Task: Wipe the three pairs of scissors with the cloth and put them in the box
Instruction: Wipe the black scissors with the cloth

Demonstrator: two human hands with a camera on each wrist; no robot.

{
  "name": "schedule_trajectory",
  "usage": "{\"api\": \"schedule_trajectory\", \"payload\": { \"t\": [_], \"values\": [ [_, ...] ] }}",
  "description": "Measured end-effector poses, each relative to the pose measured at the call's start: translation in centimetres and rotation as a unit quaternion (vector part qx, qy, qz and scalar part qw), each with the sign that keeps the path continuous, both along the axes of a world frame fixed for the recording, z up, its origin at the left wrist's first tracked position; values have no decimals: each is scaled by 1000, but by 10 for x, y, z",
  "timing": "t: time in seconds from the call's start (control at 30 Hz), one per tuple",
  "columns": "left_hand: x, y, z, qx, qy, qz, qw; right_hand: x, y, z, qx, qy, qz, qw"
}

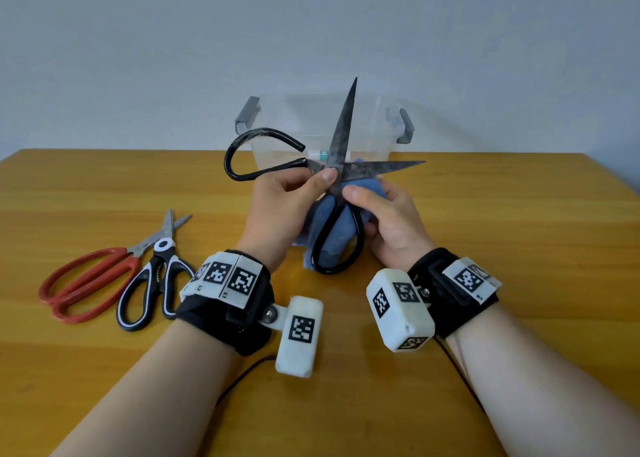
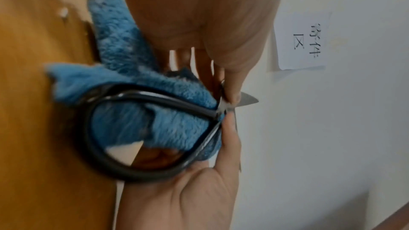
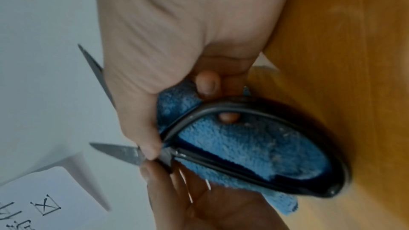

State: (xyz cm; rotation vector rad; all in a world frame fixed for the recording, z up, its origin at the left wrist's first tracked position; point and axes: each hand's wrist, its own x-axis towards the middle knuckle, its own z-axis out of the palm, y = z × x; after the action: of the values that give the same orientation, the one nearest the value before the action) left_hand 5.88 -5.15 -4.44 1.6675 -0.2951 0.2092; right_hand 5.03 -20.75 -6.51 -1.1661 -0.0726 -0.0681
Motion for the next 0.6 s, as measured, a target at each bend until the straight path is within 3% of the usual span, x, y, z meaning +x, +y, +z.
{"api": "schedule_trajectory", "payload": {
  "t": [0.2,0.33,0.5,0.6],
  "values": [
    [1,-2,3,-164,82,9,983,11,-22,-1,182,47,-76,979],
    [-2,0,-3,-103,113,-18,988,10,-35,3,238,26,-68,969],
    [-9,-5,-1,-33,100,-46,993,15,-32,-2,151,-5,-61,987],
    [-3,-3,-3,7,60,-11,998,14,-29,-5,78,-12,-63,995]
  ]
}}
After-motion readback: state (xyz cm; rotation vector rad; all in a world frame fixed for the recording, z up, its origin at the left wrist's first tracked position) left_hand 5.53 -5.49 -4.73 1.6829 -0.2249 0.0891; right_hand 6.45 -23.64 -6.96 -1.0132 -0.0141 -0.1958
